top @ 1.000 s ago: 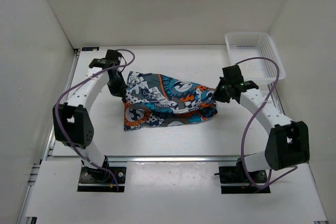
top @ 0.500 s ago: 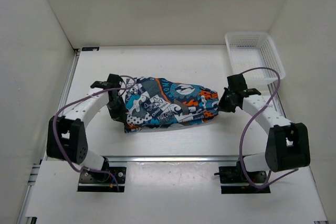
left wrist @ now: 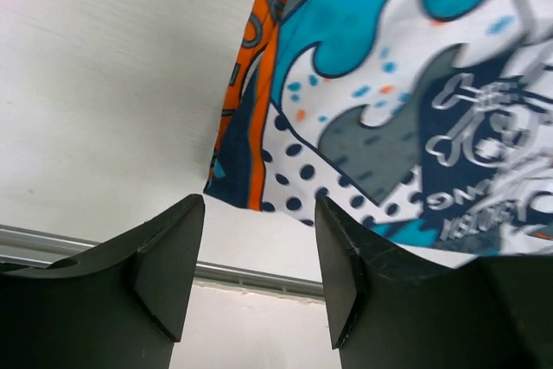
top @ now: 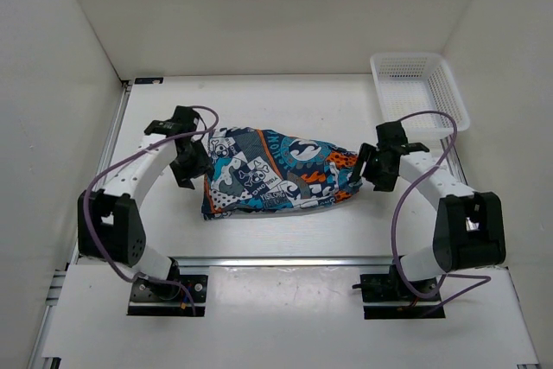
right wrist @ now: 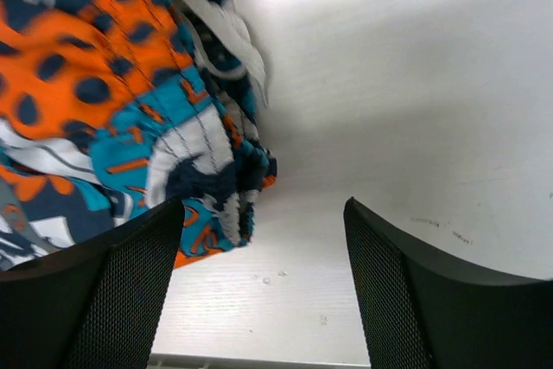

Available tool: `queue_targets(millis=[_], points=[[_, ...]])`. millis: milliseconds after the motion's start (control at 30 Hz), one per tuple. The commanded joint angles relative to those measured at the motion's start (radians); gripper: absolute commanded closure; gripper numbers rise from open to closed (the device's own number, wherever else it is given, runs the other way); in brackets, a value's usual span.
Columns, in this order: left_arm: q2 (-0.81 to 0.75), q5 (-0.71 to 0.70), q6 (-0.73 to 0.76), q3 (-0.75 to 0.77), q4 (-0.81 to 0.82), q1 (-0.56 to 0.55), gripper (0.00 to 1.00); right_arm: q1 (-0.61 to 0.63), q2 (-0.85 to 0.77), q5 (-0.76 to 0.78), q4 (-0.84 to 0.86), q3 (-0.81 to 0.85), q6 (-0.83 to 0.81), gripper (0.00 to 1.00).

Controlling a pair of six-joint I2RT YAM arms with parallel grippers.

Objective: Fold and stack the shorts
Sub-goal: Fold the shorts

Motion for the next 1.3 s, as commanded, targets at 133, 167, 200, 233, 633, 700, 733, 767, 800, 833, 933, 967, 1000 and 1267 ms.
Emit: queue_targets(millis=[133, 167, 200, 233, 633, 700, 733, 767, 800, 833, 933, 967, 1000, 1267], points=[[-0.011, -0.046, -0.007, 0.057, -0.013, 0.013, 0.35, -0.021, 0.070, -0.099, 0.078, 0.061, -0.009, 0.22], [0.015, -0.035, -0.017, 0.057, 0.000, 0.013, 0.35, -0.021, 0.096, -0.109, 0.091, 0.052, 0.006, 0.22], [0.024, -0.035, -0.017, 0.057, 0.000, 0.013, 0.36, -0.021, 0.107, -0.109, 0.100, 0.052, 0.015, 0.23], [0.024, -0.020, -0.017, 0.057, 0.015, 0.013, 0.36, -0.021, 0.116, -0.127, 0.109, 0.035, 0.015, 0.24], [0.065, -0.001, -0.026, 0.066, 0.038, 0.022, 0.36, -0.011, 0.206, -0.147, 0.190, -0.054, 0.120, 0.64], [0.065, -0.001, -0.026, 0.066, 0.038, 0.022, 0.36, -0.011, 0.206, -0.147, 0.201, -0.054, 0.129, 0.73], [0.065, -0.001, -0.026, 0.066, 0.038, 0.022, 0.36, -0.011, 0.206, -0.136, 0.201, -0.054, 0.138, 0.81], [0.065, -0.001, -0.026, 0.066, 0.038, 0.022, 0.36, -0.011, 0.206, -0.136, 0.201, -0.054, 0.138, 0.85], [0.065, -0.001, -0.026, 0.066, 0.038, 0.022, 0.36, -0.011, 0.206, -0.136, 0.201, -0.054, 0.138, 0.89], [0.065, -0.001, -0.026, 0.066, 0.038, 0.031, 0.36, -0.011, 0.194, -0.123, 0.201, -0.054, 0.149, 0.96], [0.065, -0.001, -0.015, 0.075, 0.038, 0.031, 0.36, -0.011, 0.161, -0.080, 0.169, -0.042, 0.149, 1.00], [0.076, -0.001, -0.015, 0.075, 0.038, 0.031, 0.36, -0.011, 0.130, -0.061, 0.157, -0.042, 0.149, 1.00], [0.085, -0.001, -0.015, 0.088, 0.038, 0.040, 0.36, -0.011, 0.112, -0.044, 0.131, -0.033, 0.149, 1.00], [0.200, 0.048, 0.014, 0.120, 0.102, 0.040, 0.54, -0.011, -0.062, 0.091, -0.019, 0.107, 0.051, 1.00]])
